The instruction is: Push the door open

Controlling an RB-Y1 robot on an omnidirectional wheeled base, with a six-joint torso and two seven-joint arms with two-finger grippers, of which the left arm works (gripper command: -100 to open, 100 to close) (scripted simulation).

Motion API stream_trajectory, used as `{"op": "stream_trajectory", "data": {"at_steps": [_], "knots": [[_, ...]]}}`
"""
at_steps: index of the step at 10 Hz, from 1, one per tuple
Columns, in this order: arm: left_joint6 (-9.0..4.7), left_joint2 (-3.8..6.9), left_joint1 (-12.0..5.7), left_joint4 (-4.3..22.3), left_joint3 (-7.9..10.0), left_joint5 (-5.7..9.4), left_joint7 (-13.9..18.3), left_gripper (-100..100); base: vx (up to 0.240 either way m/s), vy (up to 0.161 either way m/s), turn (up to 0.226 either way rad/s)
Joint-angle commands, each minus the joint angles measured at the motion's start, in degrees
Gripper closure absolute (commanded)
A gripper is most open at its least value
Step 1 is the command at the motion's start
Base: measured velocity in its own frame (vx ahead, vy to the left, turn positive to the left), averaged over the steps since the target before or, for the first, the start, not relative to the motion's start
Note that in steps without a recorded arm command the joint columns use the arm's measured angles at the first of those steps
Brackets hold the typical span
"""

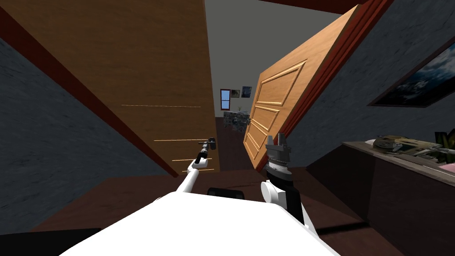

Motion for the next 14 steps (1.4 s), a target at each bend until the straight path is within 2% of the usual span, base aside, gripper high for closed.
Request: {"op": "stream_trajectory", "data": {"at_steps": [1,3,4,6,7,9,14], "knots": [[-0.04,0.02,0.07,0.0,0.01,-0.02,0.0,100,-0.009,0.003,-0.003],[-0.04,0.02,0.07,0.0,0.01,-0.02,0.0,100,0.0,0.0,0.0],[0.11,0.72,0.17,0.0,0.68,0.13,-0.2,100,0.079,-0.027,0.016],[0.18,1.4,0.25,-0.1,1.47,0.29,-0.3,100,0.173,-0.042,0.043],[0.18,1.4,0.25,-0.1,1.47,0.29,-0.3,100,0.143,-0.04,0.014],[0.32,2.5,0.42,-0.4,3.06,0.62,-0.7,100,0.198,-0.062,0.059],[0.59,3.83,0.73,-0.8,6.18,1.27,-1.3,100,0.198,-0.052,0.052]]}}
